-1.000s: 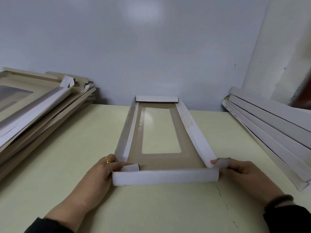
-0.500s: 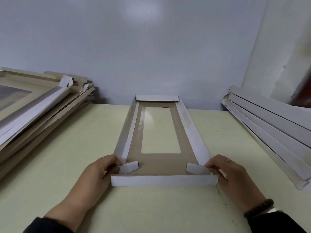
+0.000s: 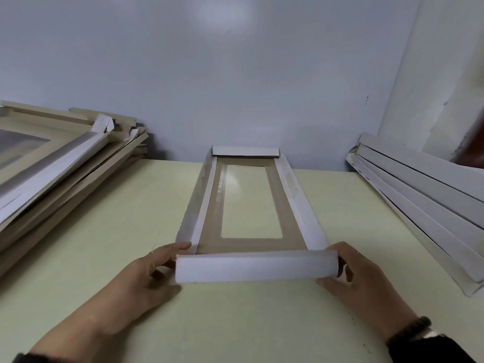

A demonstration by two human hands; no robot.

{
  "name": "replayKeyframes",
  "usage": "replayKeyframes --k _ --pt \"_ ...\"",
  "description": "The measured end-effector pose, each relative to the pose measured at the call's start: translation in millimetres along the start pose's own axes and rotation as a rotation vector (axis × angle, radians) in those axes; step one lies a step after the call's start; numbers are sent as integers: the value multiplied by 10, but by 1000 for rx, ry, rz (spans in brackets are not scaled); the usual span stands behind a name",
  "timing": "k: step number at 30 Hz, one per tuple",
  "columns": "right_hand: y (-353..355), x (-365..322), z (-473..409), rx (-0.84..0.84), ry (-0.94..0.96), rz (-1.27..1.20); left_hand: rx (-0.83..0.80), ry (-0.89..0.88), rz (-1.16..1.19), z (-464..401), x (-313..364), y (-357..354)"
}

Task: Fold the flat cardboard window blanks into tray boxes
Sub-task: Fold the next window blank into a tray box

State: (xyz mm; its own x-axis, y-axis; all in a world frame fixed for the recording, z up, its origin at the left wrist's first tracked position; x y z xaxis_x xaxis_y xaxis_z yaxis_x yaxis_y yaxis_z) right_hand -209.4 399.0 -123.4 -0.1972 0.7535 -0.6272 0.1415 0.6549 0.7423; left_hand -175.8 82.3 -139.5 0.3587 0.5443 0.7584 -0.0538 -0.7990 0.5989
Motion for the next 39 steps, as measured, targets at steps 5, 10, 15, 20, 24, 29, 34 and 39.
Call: replayKeyframes --k 5,10,15,20,24,29,34,39 --pt "19 130 -80 35 -121 -135 224 -53 -100 -92 121 49" --pt "20 150 -103 64 -185 -355 346 0 30 -141 47 51" --pt "29 245 -114 148 -227 -409 449 4 30 -109 54 67" --pt "12 57 -63 100 -84 -207 380 -62 -99 -115 137 45" --pt "-22 -93 -23 75 28 -55 249 -85 -235 -146 159 -55" --pt "-74 -92 -20 47 40 -4 241 -135 -304 -151 156 -76" --pt "-26 -168 -11 120 102 154 234 -150 -317 -145 158 -81" --pt "-18 -401 48 219 264 377 222 -218 -508 -166 277 -74"
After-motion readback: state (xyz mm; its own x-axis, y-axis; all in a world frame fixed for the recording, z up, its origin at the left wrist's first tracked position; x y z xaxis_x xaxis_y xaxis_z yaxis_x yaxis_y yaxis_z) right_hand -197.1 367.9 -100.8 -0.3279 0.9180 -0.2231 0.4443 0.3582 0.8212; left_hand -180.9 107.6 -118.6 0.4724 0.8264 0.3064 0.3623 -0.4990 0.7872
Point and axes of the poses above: each hand's wrist, its own z-axis away from the middle knuckle, its own y-axis out of the back of the hand, x = y × z, the point moved 9 cm from there along -z, towards the middle knuckle, and after that the axes turned 12 degrees about -y, right-handed, at the moved point
